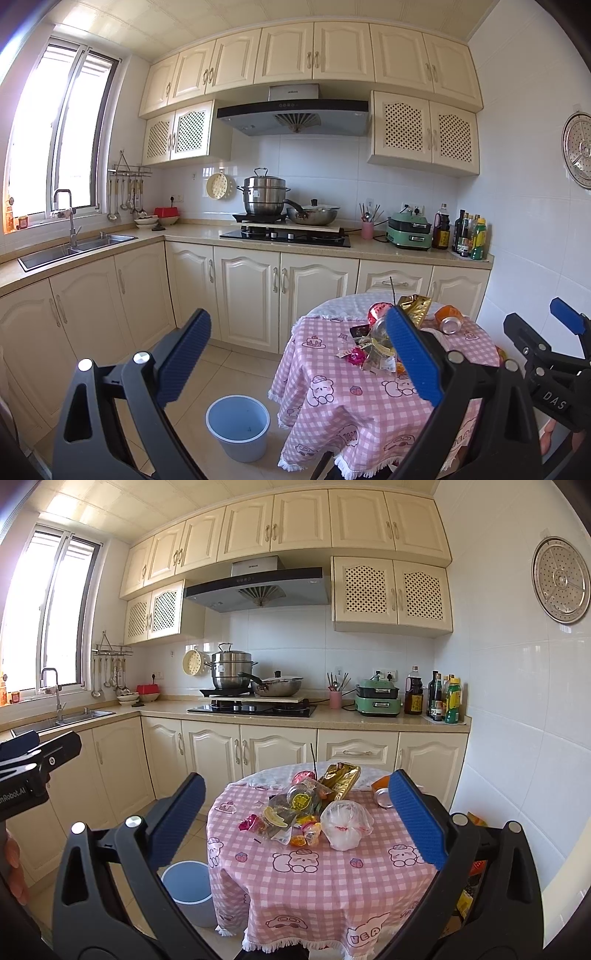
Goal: Collect trash
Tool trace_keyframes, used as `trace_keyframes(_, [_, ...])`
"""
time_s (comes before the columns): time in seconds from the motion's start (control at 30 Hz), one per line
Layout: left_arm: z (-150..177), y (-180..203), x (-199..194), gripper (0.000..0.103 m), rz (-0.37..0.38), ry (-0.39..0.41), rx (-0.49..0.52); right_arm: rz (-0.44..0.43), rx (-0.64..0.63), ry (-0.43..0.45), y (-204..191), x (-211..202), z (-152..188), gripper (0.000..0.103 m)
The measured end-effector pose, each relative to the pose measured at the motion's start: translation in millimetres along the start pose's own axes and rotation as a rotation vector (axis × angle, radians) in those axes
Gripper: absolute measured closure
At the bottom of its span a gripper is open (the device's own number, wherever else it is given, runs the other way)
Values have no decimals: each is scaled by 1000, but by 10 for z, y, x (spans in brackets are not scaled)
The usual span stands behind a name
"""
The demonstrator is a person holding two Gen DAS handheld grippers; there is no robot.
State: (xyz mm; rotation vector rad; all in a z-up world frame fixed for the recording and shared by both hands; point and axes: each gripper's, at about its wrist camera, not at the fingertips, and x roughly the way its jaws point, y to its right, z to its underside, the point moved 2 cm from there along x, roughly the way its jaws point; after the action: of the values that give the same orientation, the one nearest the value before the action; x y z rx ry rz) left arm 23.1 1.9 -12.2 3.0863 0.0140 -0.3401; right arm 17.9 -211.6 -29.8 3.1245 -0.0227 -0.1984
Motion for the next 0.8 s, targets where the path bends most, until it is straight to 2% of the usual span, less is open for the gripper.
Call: trace_keyframes(0.8, [16, 14, 18, 9, -2, -5, 3, -3, 4, -11, 11, 30, 34, 6])
